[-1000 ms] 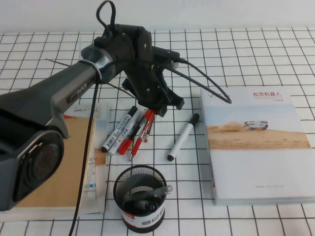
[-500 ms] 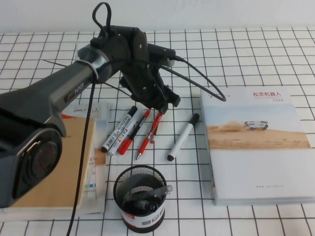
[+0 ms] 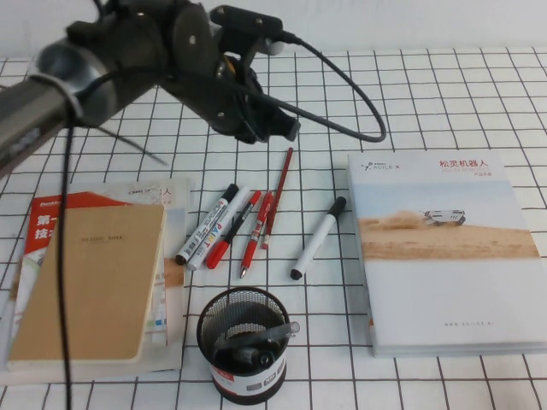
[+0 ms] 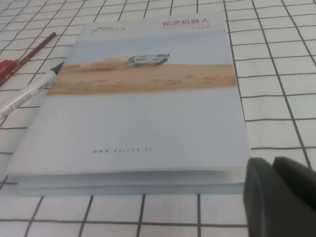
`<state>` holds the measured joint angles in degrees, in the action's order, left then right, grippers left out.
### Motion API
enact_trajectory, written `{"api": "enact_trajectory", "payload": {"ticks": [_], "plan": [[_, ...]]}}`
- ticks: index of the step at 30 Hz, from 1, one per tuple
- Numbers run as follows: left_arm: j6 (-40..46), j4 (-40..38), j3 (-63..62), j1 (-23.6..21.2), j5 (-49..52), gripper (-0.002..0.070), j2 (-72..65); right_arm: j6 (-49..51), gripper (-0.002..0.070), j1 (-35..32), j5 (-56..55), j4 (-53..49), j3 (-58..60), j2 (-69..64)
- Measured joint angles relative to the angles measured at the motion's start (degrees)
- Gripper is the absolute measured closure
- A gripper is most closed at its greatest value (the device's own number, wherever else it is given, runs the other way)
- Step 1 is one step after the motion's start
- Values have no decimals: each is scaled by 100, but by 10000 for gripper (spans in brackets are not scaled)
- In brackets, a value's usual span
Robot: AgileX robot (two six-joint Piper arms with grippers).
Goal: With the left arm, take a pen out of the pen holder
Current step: 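Take a marker out of the pen holder and lay it on the table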
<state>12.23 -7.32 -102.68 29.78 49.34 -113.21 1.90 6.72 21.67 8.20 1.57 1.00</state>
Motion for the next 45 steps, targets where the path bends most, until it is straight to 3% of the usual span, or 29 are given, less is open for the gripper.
{"api": "enact_trajectory", "payload": {"ticks": [4, 10, 17, 25, 33, 39, 42, 45], "plan": [[9, 0, 1619, 0, -1142, 666, 1358, 0, 691, 0, 0, 0, 0, 0], [-2, 0, 3974, 0, -2562, 675, 3346, 0, 691, 0, 0, 0, 0, 0], [-363, 0, 5787, 0, -3088, 676, 5450, 0, 691, 0, 0, 0, 0, 0], [-728, 0, 6803, 0, -2682, 677, 7343, 0, 691, 0, 0, 0, 0, 0], [-740, 128, 6969, 0, -2173, 677, 8464, 0, 691, 0, 0, 0, 0, 0], [-740, 650, 7251, -30, -2833, 677, 8704, 0, 691, 0, 0, 0, 0, 0], [-740, 825, 7781, -326, -3521, 677, 8837, 0, 691, 0, 0, 0, 0, 0], [-740, 827, 8529, -976, -4215, 677, 9057, 0, 691, 0, 0, 0, 0, 0]]}}
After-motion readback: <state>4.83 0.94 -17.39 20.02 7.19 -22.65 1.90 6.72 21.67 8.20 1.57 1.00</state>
